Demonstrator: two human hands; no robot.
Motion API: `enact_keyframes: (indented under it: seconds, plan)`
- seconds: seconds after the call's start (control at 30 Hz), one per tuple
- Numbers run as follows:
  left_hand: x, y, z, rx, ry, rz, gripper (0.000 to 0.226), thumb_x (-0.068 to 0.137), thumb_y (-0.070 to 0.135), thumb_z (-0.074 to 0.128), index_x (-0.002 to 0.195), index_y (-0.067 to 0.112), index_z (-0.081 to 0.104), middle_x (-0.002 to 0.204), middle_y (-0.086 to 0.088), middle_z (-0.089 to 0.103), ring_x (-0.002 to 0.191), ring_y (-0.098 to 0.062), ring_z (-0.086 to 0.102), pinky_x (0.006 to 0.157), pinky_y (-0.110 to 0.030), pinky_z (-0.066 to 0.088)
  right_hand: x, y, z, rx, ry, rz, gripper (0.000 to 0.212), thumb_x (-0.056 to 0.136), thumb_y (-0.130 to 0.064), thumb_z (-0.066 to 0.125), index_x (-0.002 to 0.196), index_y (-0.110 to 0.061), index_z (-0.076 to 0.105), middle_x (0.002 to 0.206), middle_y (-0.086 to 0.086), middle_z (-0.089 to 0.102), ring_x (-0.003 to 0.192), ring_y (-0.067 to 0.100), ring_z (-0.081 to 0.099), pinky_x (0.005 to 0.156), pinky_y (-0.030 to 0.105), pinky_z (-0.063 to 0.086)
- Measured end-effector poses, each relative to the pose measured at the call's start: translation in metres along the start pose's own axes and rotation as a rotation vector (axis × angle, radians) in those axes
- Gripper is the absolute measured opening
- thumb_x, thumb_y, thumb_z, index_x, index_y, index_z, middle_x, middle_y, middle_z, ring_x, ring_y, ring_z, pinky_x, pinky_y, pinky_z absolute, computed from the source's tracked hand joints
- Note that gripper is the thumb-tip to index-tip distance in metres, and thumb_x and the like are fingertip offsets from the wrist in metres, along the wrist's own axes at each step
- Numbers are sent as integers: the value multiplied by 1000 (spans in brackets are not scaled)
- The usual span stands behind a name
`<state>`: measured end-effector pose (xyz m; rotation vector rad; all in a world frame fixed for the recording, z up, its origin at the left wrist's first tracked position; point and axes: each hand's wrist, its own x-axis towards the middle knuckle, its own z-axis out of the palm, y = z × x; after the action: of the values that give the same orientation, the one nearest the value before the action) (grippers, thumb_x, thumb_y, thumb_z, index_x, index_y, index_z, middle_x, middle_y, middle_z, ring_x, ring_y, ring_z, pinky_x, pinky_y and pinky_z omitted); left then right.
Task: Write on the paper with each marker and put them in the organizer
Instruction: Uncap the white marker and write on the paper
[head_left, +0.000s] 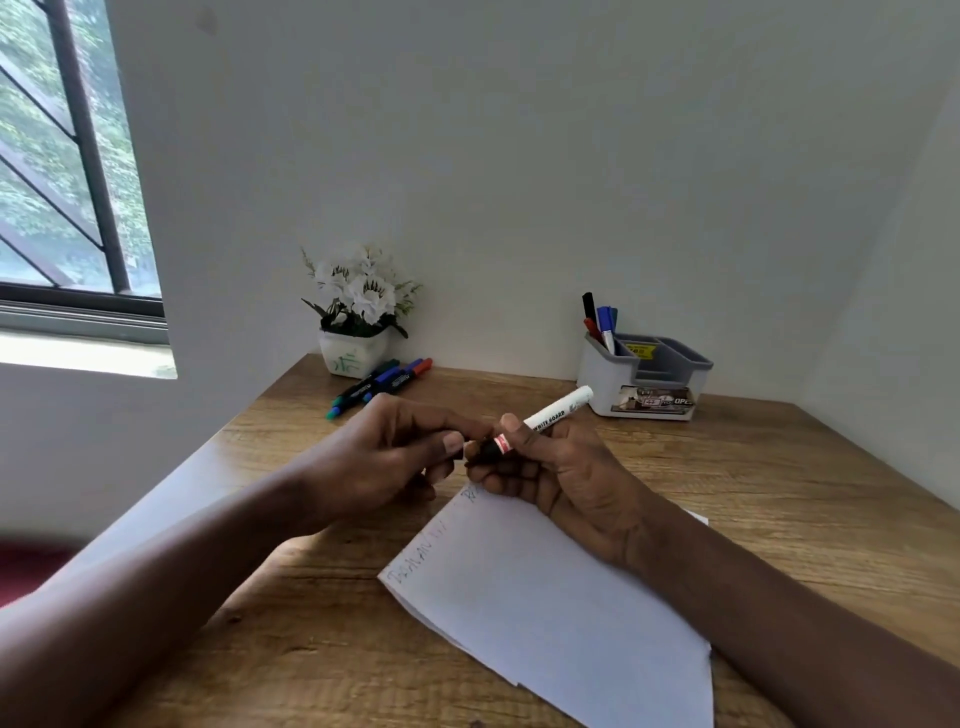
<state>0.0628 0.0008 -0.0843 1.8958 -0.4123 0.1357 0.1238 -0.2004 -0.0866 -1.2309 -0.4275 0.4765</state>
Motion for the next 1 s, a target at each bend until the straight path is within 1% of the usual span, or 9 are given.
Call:
enact_keyframes:
  seconds: [0.1,0.23,0.33,0.43,0.53,0.63,0.73,0.87,1.0]
  plan:
    - [-1,-2,-5,-53,65,-29,28,100,20,56,123,21,73,76,-4,68,70,-12,58,69,-25,51,-1,-1,2,28,6,-28,25,96,-20,63,93,2,75,99,25,76,77,28,76,69,29,62]
    - [2,-8,-10,152,213,-35,29,91,25,75,119,28,69,94,1,80,84,-6,71,84,-35,56,-1,-4,3,70,93,-74,28,87,-34,69,69,-15,78,78,14,72,62,20,67,59,27,55]
    - [3,-14,-15,372,322,-49,24,81,32,84,103,33,74,93,17,78,91,0,72,92,-37,57,-1,-4,3,60,109,-115,28,83,-39,69,81,-12,78,67,11,64,55,19,58,52,28,46]
    - [4,-14,-19,550,320,-67,21,77,40,85,95,39,75,90,23,74,87,1,69,87,-34,58,-3,-7,1,-172,93,-205,36,83,-40,67,96,-8,79,71,14,71,58,21,62,55,29,47]
    - [5,-14,-18,624,319,-116,21,78,43,84,96,42,74,90,21,72,86,1,65,78,-28,54,-5,-13,-4,-515,41,-306,24,91,-29,69,104,-12,78,83,13,78,69,24,70,59,27,52]
    - [7,-12,-12,693,290,-164,20,81,42,82,99,42,74,91,22,66,88,0,59,77,-27,50,-9,-14,-13,-843,-41,-407,16,98,-20,66,110,-18,77,91,2,80,84,16,74,71,26,58]
    - [7,-8,-10,727,257,-205,25,83,45,79,107,42,73,93,27,55,99,-5,57,83,-29,46,-9,-11,-23,-1274,-134,-478,19,95,-36,68,113,-32,74,106,-16,75,99,5,70,82,34,58]
    - [5,-4,-14,739,162,-234,45,87,58,68,127,39,64,127,10,61,116,-8,54,93,-31,45,-10,-10,-25,-1427,-143,-363,47,84,-63,69,127,-46,60,121,-26,68,111,-7,60,90,28,53]
    - [2,-3,-18,743,41,-306,67,86,71,58,143,37,50,149,6,49,133,-13,46,106,-34,40,-5,-8,-33,-1454,-106,-319,54,85,-65,65,135,-51,51,133,-24,62,119,-1,57,96,31,50]
